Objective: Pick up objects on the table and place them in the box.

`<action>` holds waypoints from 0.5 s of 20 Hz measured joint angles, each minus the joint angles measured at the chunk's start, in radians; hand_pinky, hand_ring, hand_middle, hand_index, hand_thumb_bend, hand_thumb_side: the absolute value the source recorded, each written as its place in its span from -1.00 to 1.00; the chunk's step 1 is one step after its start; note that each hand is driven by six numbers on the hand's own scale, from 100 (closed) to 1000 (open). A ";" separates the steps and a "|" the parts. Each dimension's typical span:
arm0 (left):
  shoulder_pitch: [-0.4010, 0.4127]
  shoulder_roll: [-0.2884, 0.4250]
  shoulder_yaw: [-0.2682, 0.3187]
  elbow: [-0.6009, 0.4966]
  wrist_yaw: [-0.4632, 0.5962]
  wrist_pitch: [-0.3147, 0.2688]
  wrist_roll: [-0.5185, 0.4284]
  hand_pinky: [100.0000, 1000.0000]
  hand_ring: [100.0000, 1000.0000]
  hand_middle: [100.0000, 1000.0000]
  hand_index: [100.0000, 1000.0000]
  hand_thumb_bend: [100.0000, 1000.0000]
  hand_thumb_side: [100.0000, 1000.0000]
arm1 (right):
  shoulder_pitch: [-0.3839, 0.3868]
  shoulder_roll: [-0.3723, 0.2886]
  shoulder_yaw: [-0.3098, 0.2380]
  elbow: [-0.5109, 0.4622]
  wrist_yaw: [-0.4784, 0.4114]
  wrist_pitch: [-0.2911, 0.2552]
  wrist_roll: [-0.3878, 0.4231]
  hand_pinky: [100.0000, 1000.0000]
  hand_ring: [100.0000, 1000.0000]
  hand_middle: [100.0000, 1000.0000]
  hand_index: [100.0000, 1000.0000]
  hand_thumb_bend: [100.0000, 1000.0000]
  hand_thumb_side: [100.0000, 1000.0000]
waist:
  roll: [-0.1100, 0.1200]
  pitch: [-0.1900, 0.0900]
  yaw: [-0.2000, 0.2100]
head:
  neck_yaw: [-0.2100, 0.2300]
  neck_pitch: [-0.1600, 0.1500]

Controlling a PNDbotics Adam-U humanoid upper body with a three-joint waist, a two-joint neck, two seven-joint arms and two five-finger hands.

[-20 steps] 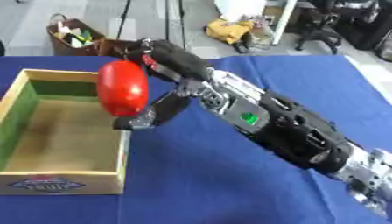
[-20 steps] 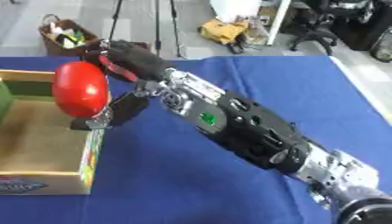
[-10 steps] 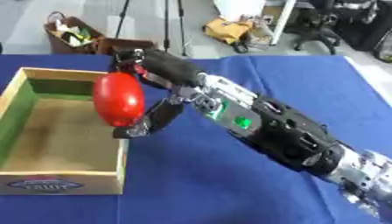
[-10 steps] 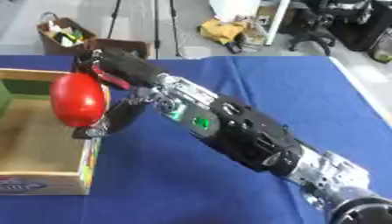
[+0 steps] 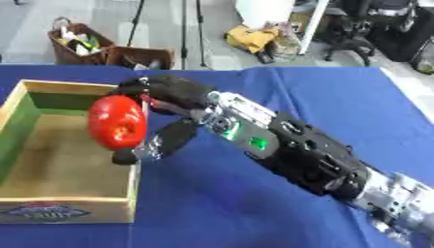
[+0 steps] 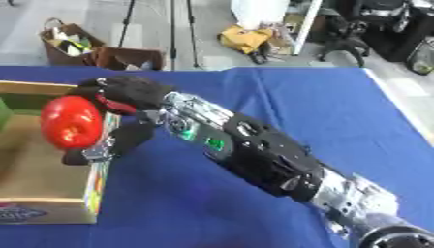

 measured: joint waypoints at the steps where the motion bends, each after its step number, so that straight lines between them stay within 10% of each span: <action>1: 0.000 0.000 0.000 0.000 0.000 0.000 0.000 -0.77 -0.14 0.02 0.29 -1.00 0.65 | 0.000 0.000 0.000 0.000 -0.008 -0.003 0.002 -0.28 0.16 0.54 1.00 0.05 1.00 | 0.000 0.001 0.000 | 0.000 -0.001; 10: 0.000 0.000 0.000 0.000 0.004 0.001 -0.007 -0.77 -0.14 0.02 0.29 -1.00 0.65 | 0.018 0.000 -0.019 -0.013 -0.054 -0.016 -0.011 -0.28 0.22 0.54 1.00 0.23 1.00 | 0.001 0.002 -0.008 | 0.001 -0.008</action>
